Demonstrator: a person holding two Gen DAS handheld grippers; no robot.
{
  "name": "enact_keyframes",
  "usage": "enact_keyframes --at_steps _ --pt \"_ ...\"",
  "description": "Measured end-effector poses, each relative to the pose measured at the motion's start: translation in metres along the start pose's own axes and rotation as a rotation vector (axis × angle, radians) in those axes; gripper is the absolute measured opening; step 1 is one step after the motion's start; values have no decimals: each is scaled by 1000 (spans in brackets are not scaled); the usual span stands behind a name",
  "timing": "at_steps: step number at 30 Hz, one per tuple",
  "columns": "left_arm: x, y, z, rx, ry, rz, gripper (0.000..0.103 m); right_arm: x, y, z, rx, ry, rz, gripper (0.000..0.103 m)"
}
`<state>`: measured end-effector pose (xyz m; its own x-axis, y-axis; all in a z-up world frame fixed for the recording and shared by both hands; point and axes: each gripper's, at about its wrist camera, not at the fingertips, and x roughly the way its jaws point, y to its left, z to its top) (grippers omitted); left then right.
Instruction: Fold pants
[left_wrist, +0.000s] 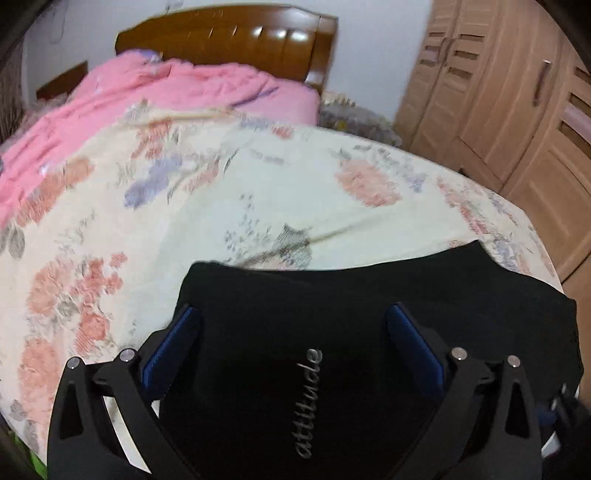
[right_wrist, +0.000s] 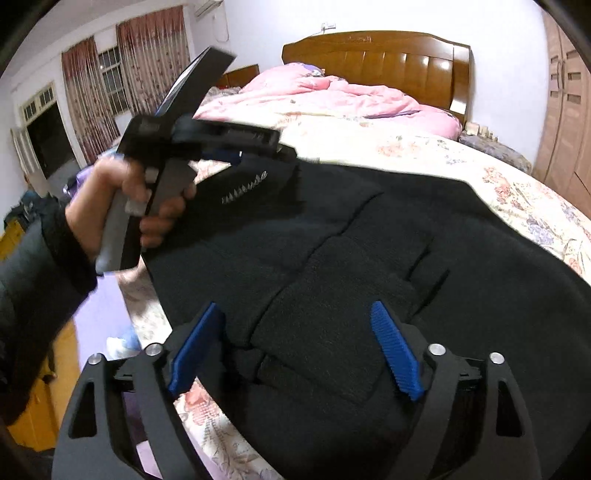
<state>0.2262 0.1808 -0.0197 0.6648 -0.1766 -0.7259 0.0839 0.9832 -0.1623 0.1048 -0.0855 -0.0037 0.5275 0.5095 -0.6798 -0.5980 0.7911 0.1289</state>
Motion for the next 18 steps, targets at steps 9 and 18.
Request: enact_keyframes --at_steps 9,18 --pt "25 -10 13 65 91 125 101 57 -32 58 -9 114 53 84" --pt "9 -17 6 93 38 208 101 47 -54 51 85 109 15 91"
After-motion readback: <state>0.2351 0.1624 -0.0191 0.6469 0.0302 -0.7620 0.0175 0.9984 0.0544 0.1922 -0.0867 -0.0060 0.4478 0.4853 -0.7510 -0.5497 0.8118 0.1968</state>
